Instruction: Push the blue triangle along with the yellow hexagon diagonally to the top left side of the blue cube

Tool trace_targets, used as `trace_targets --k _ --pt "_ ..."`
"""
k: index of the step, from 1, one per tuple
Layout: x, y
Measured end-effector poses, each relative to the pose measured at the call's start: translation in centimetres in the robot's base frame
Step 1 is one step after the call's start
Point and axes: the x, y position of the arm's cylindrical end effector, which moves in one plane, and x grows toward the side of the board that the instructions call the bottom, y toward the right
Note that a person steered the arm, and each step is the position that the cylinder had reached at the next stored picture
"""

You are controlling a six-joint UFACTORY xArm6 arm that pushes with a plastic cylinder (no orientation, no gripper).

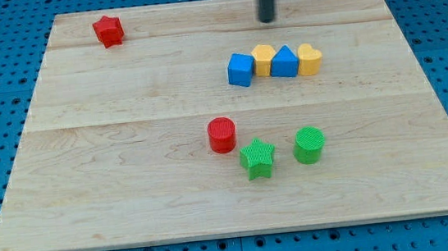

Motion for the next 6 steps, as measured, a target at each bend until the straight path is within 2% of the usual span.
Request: trace_targets --k 1,2,3,4,5,6 --pt "7.1 7.3" --pt "12.4 6.7" --pt "11.5 -0.2" --pt "7.1 -4.2" --pt "6.8 -5.7" --pt "10.0 -6.3"
